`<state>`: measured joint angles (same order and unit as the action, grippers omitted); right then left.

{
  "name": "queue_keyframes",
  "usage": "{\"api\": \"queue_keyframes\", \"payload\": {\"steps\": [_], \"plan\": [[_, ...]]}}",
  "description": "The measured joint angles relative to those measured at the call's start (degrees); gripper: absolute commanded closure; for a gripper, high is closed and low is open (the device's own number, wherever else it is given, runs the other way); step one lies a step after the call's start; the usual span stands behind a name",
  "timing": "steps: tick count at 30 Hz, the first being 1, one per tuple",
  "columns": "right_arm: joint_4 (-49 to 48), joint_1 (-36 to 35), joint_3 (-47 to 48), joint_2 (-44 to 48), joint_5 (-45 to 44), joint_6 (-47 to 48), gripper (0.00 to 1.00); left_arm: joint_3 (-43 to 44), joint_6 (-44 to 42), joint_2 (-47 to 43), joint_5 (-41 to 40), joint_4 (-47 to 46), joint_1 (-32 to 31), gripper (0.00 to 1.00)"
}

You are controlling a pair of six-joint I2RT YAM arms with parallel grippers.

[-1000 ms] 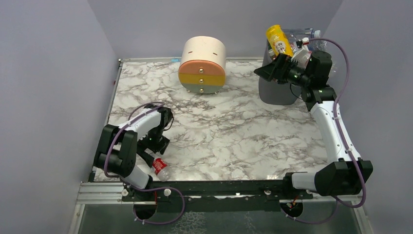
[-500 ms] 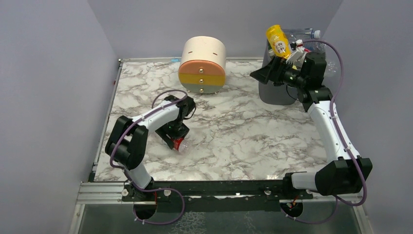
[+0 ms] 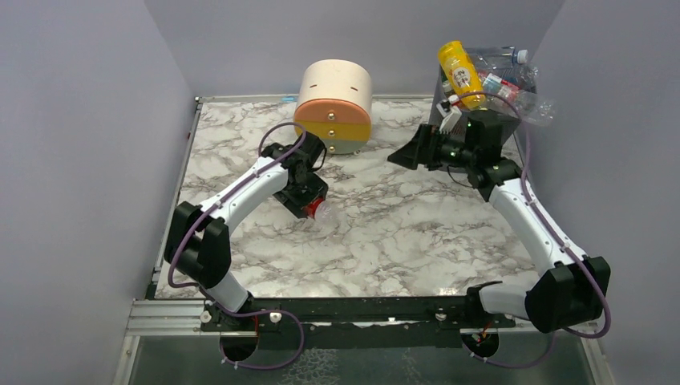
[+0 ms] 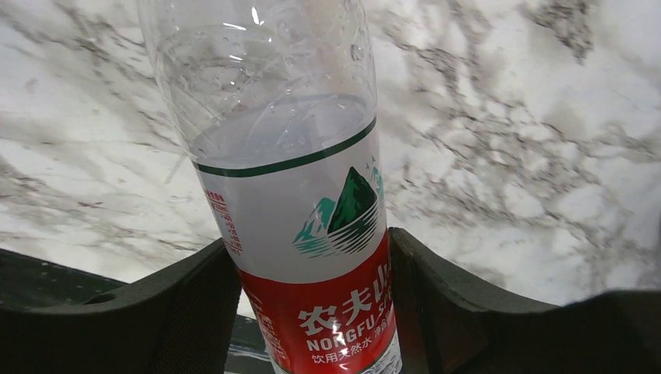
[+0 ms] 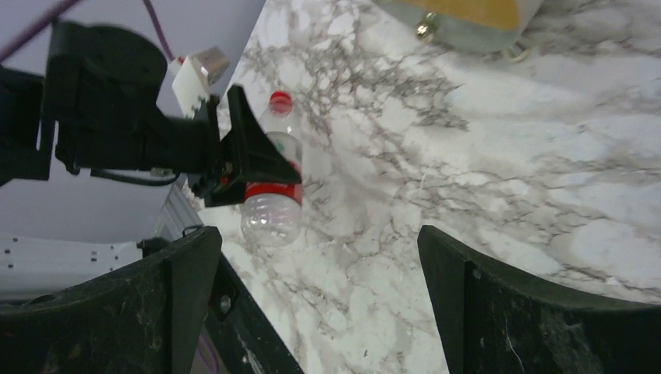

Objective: Put the plastic bottles in the bin
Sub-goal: Place the plastic bottle in the trash bin.

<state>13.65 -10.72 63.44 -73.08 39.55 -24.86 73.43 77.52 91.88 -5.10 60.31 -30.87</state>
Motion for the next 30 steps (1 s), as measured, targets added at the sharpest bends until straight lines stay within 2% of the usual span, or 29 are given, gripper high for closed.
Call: {"api": "queue_keyframes", "payload": {"steps": [7,15,24,30], "plan": [[-3.67,-12.0,-8.31,4.0,-0.76,-1.55,0.0,3.82,1.36,0.0,5.75,-4.55,0.0,0.33],[-7.58,-24.35,-12.83,6.86,-10.71,-2.1,0.0,4.26,4.7,-0.02,12.83,-9.99,0.07,0.32],[-8.9,-28.57,-12.28,2.78,-22.03,-2.19,0.0,2.89,7.69,-1.14,18.23,-14.69,0.04,0.32],[-9.14,-28.92,-11.89,0.7,-25.73,-2.86,0.0,2.08,9.05,-2.8,19.23,-16.17,0.13,0.32]]}}
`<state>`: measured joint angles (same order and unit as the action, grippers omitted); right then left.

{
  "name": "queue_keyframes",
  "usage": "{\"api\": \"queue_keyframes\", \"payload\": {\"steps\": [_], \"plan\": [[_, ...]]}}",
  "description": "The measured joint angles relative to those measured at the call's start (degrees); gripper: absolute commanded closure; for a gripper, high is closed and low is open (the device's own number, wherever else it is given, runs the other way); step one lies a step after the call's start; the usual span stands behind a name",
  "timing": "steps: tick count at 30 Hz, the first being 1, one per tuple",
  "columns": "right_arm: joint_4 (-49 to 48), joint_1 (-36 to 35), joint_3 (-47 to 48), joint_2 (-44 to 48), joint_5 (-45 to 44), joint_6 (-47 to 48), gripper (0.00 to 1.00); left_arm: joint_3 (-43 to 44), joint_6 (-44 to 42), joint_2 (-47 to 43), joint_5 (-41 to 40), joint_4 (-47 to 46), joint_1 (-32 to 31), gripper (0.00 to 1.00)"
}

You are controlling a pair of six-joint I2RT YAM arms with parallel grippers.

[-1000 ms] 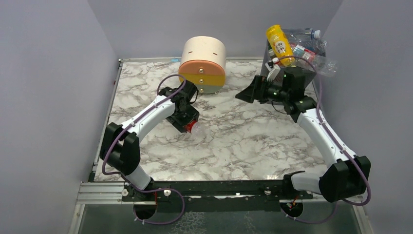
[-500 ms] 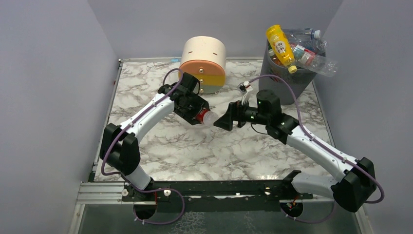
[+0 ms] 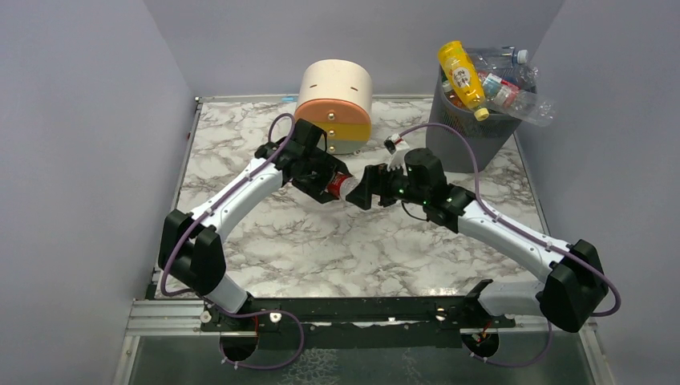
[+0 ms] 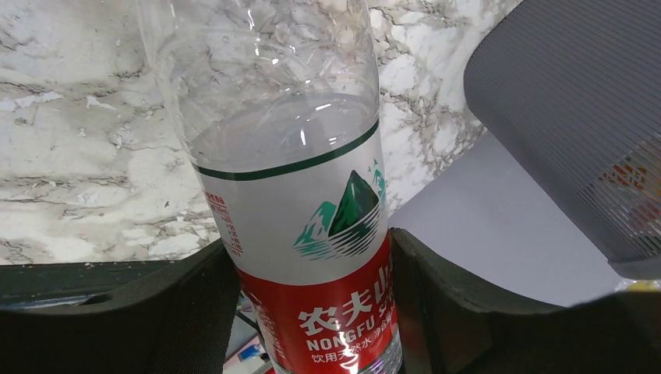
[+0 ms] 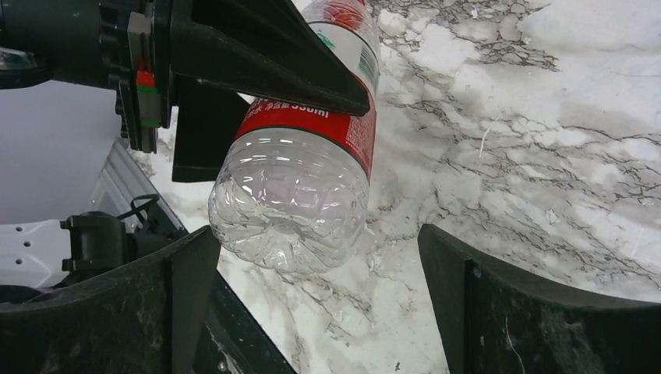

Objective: Put the plastic bottles in the bin
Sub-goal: Place the plastic bottle in the trash bin.

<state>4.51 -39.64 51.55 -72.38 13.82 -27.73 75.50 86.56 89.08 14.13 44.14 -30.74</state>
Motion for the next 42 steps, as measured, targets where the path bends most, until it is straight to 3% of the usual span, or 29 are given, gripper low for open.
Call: {"api": "queue_keyframes", "payload": {"steps": [12,21,26,29,42], "plan": [[-1.05,-1.79,4.26,-4.94,-2.62,-1.27,0.02,-1.51,0.9,-0.7,0.92,-1.31,-0.02,0.32],[-1.64,-2.8,4.74,-7.19,-4.35,-1.73,0.31,-2.1,1.07,-0.7,1.55,-2.86,0.0,0.3],[-0.94,-3.21,5.64,-7.02,-7.04,-1.18,0.38,-2.12,0.46,-0.85,1.68,-4.33,0.02,0.13],[1.6,-3.28,7.32,-6.12,-9.75,-0.09,0.39,-1.77,-1.68,-1.05,1.86,-5.79,0.02,0.08],[17.68,-3.61,21.49,-3.06,-14.75,6.45,0.39,3.98,-21.92,-3.37,3.87,-13.81,1.22,0.06]]}}
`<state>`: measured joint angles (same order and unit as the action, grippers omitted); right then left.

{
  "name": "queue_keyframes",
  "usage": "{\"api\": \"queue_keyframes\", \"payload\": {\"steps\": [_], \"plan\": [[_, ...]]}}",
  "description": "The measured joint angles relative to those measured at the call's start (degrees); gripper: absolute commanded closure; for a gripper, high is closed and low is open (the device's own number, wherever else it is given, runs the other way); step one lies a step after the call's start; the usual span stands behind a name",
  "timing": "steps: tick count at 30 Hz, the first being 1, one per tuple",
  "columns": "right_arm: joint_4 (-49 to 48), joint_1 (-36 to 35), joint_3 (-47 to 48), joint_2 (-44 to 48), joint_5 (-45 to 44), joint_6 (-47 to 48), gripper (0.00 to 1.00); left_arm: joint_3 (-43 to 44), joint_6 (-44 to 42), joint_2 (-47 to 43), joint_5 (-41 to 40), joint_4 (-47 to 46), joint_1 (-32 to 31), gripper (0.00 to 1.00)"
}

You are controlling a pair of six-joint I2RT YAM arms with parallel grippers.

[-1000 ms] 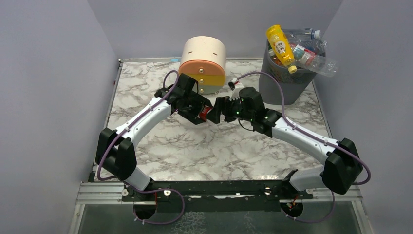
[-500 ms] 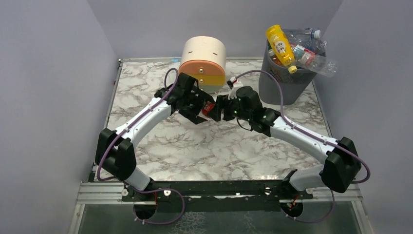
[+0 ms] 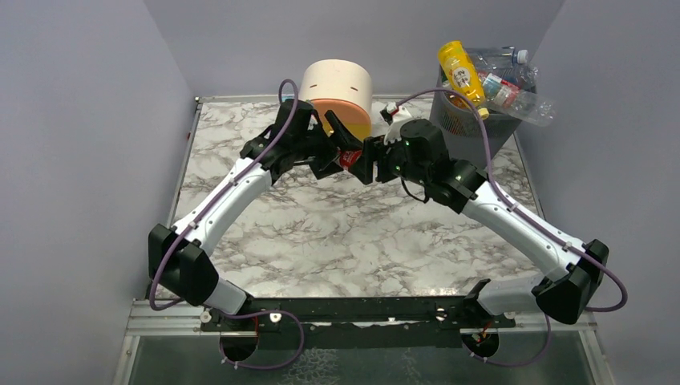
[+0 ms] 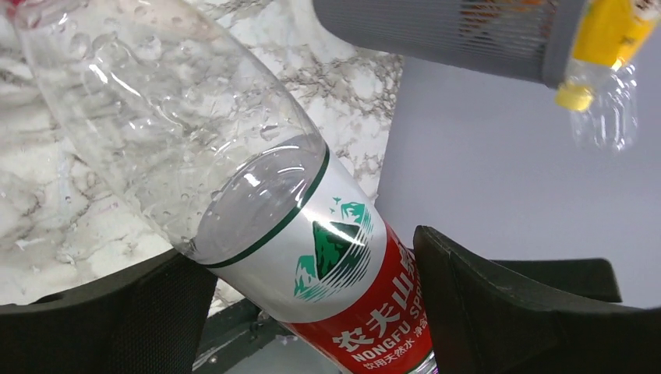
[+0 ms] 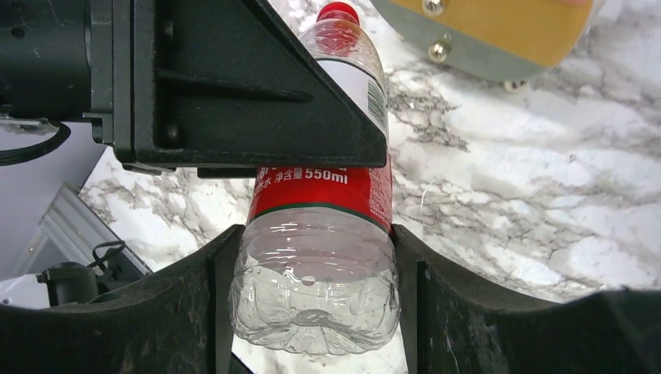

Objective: Put the plastic bottles in the bin
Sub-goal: Place the plastic bottle in the trash bin.

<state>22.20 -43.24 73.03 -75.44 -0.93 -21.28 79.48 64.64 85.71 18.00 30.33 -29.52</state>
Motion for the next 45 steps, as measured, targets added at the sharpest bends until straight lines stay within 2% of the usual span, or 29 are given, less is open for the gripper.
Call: {"api": "queue_keyframes", "payload": {"steps": [6,12,18,31,36,41,45], "plan": [[4.85,-0.76,7.98,-0.87,0.9,2.99,0.39,1.9,-6.32,-3.8,1.95,-1.99,2.19,0.05],[7.91,-0.63,11.32,-1.16,1.77,3.34,0.39,2.64,-12.39,-5.55,4.26,-2.43,6.29,0.05],[14.01,-0.13,15.17,-1.05,1.53,3.39,0.39,0.39,-17.53,-5.01,-0.33,-2.23,12.0,0.05],[16.37,0.46,21.2,-1.84,1.01,3.78,0.39,-3.91,-19.71,-5.03,-3.02,-1.31,12.22,0.05],[18.01,0.46,21.14,-2.29,1.38,4.24,0.4,-3.91,-21.73,-9.05,-3.06,-1.75,13.33,0.01],[18.86,0.46,20.72,-2.29,2.6,4.85,0.4,-3.93,-23.82,-15.78,-3.39,-4.48,13.55,0.01],[19.89,0.46,20.61,-2.29,4.83,5.07,0.4,-3.93,-24.57,-17.46,-3.45,-6.93,13.55,0.01]]}}
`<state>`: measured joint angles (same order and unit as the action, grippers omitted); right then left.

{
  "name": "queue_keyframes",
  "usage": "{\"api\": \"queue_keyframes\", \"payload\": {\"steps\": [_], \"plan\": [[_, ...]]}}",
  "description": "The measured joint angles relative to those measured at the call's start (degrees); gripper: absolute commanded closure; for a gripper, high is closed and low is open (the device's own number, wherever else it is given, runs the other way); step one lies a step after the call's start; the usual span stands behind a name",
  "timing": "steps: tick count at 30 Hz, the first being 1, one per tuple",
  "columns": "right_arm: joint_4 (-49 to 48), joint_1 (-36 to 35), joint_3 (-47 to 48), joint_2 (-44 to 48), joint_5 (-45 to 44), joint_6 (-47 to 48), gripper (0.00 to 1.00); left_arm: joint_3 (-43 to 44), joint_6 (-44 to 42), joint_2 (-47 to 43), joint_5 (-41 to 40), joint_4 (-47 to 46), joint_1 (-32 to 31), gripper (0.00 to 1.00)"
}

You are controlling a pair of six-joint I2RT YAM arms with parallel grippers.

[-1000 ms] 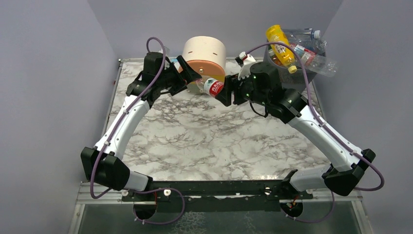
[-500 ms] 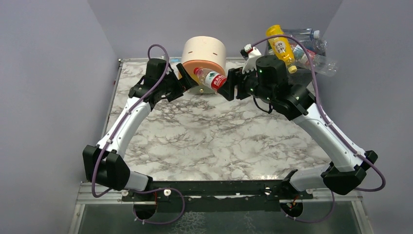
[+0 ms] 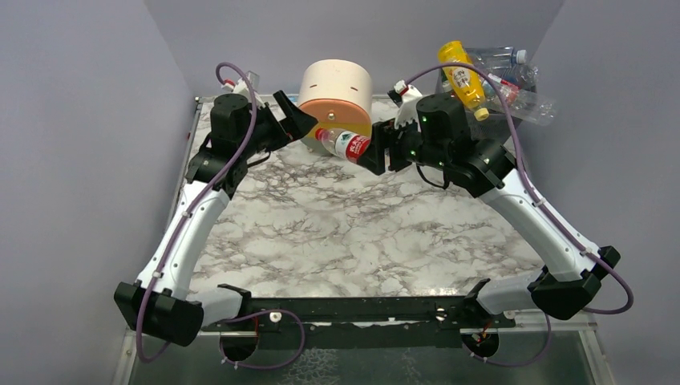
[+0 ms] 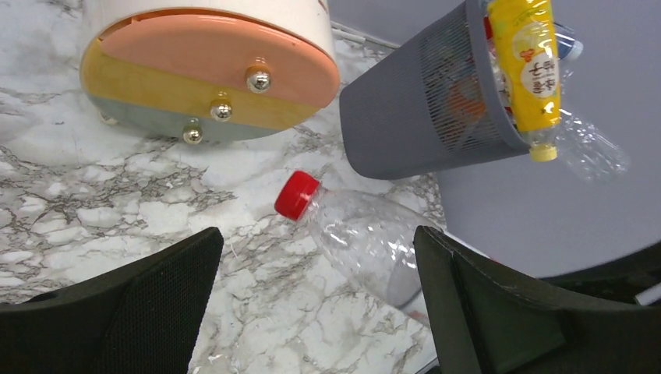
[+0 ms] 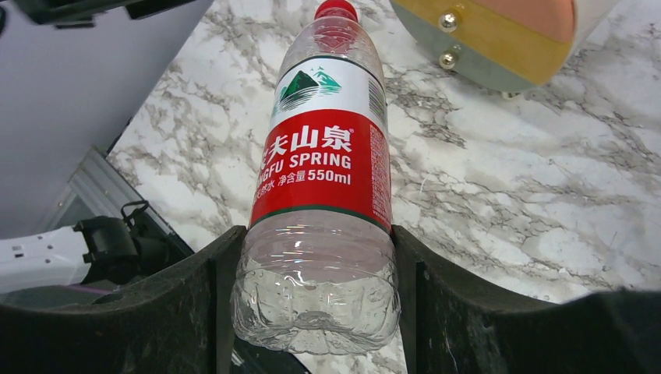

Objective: Put the plastic bottles in the bin
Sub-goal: Place the plastic bottle in the trash bin.

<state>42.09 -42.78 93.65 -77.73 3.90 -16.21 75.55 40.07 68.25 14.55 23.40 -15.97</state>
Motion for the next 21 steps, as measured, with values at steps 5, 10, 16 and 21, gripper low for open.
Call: {"api": "queue_keyframes", "payload": {"steps": [5,10,16,21], "plan": [[0.37,0.0,0.0,0.02,3.41,0.26,0.4,-1.55,-0.81,5.29,-0.02,-1.68,0.0,0.01],[1.31,0.0,0.0,0.02,5.86,0.26,0.4,-4.7,-1.51,8.94,0.0,-1.38,0.0,0.01],[1.27,0.0,0.0,0.0,6.03,0.22,0.39,-6.86,-1.51,8.63,0.31,-4.28,0.0,0.01],[0.5,0.0,0.07,-0.55,5.9,0.04,0.39,-10.69,-0.7,7.41,1.11,-6.38,-0.02,0.01]]}}
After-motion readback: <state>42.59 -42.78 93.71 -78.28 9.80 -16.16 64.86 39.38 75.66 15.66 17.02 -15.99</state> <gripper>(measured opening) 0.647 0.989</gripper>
